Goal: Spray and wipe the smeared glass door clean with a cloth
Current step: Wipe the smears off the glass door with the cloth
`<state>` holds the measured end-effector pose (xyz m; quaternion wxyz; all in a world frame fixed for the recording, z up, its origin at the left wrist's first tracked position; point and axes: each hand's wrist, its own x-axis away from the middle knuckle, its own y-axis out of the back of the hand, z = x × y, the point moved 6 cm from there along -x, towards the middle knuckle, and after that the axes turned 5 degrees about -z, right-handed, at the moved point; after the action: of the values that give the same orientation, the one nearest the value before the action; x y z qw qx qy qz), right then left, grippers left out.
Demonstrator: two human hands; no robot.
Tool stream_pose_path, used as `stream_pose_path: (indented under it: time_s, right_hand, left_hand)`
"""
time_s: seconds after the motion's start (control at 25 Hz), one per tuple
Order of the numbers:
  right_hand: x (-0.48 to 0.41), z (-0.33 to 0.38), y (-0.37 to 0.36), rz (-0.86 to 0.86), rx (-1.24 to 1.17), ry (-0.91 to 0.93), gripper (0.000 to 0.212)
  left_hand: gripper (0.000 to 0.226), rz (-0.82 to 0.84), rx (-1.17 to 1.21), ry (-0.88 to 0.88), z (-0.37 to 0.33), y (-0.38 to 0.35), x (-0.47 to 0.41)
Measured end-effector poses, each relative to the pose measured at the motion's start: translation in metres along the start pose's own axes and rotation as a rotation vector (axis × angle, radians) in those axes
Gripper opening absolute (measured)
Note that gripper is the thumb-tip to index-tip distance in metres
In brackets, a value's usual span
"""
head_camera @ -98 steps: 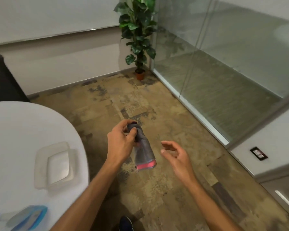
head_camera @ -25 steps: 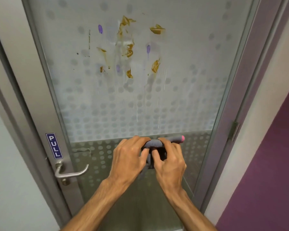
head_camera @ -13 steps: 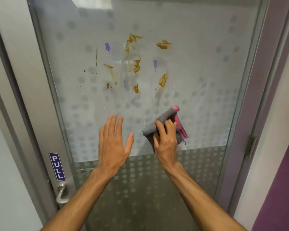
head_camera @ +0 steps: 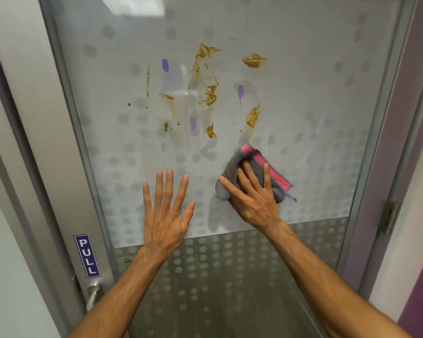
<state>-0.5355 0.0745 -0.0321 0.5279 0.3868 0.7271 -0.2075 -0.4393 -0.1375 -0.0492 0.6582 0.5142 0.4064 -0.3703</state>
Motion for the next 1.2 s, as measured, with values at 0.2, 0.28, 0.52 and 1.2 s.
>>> stream_pose_path:
  time_s: [0.2, 0.28, 0.52, 1.2]
  right_hand:
    - [-0.009, -0.060, 0.015, -0.114, 0.059, -0.707, 0.051]
    - [-0.011, -0.081, 0.027, -0.281, 0.043, -1.086, 0.047]
    - [-0.017, -0.027, 0.019, -0.181, 0.050, -0.847, 0.046]
    - [-0.016, -0.069, 0.023, -0.326, -0.008, -1.263, 0.052]
  left_hand:
    - [0.071, 0.019, -0.010, 0.008, -0.002, -0.005, -0.003]
    - [0.072, 0.034, -0.003, 0.015, -0.003, -0.005, -0.003]
    - [0.071, 0.045, 0.007, 0.005, -0.003, -0.001, -0.002]
    - [0.070, 0.072, 0.024, 0.000, 0.011, 0.003, 0.007]
